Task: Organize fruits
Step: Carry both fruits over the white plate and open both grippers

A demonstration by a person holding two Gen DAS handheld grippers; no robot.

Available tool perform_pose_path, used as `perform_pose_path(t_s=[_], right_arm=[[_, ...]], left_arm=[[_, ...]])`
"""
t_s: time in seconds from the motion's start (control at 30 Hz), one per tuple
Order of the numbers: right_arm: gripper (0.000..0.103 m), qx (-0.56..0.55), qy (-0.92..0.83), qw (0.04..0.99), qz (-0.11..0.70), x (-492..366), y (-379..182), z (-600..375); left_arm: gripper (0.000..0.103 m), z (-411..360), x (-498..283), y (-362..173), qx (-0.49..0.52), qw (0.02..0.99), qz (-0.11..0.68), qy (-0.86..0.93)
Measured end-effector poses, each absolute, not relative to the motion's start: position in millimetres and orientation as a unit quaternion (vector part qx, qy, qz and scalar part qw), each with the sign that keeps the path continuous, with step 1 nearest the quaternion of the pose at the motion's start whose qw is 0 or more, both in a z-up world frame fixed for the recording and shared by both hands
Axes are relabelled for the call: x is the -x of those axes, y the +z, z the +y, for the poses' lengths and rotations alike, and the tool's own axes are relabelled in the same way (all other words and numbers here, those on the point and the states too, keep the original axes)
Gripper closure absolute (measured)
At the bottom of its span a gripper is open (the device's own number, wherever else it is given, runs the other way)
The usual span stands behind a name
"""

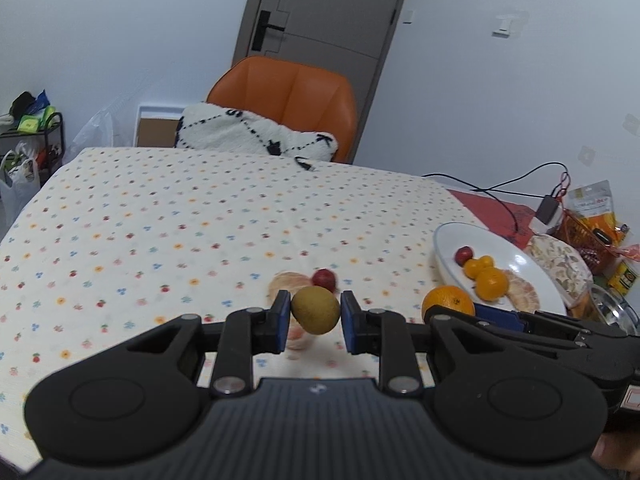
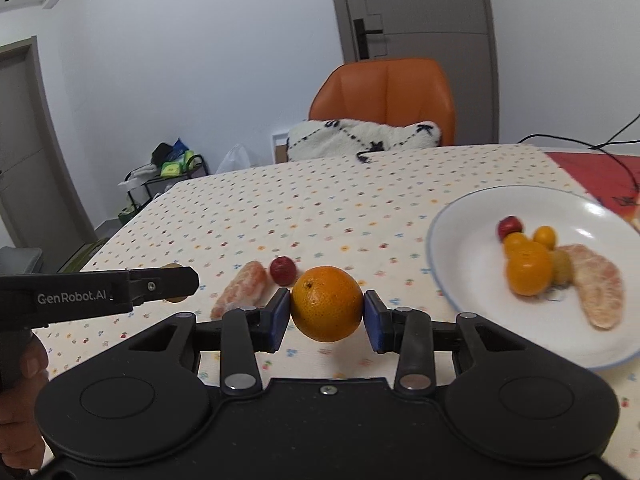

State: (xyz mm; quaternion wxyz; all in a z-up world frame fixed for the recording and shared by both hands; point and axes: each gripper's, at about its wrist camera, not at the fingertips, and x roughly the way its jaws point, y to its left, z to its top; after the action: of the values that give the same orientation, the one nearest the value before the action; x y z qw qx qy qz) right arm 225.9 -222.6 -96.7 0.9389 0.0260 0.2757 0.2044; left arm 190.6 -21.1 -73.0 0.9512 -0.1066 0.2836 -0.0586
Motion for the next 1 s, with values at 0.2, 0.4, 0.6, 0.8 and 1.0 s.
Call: perform_pose_path(t_s=[0.2,0.4,0.6,0.8,1.0], right_arm=[[0.066,-0.027,0.185,0.946,0.265,-216.6,-92.3,-243.3],[0.066,-0.036,0.163,0.952,0.255,-209.7,-90.4,-267.2],[0.066,-0.045,0.138,0.957,0.252,-208.7,-92.0,-294.0],[0.066,-0.055,0.111,0.961,0.246,-208.3,-93.6,-319.9],[0.066,-0.063,0.092,0.963,0.244,-210.3,-97.0,-338.0]], left_arm=[[0.078,-41.1,-189.7,-69.9,0.099,0.952,0.281,-0.071],[0.078,-61.7,-191.2,-67.1,0.094,0.952,0.278,-0.086],[0.078,-83.7,-198.1,-66.4,0.086,0.952,0.277,-0.102],[0.078,-104.7,-204.7,-65.6,0.076,0.950,0.277,-0.119],[0.078,-124.5,-212.3,-65.7,0.064,0.949,0.278,-0.132]])
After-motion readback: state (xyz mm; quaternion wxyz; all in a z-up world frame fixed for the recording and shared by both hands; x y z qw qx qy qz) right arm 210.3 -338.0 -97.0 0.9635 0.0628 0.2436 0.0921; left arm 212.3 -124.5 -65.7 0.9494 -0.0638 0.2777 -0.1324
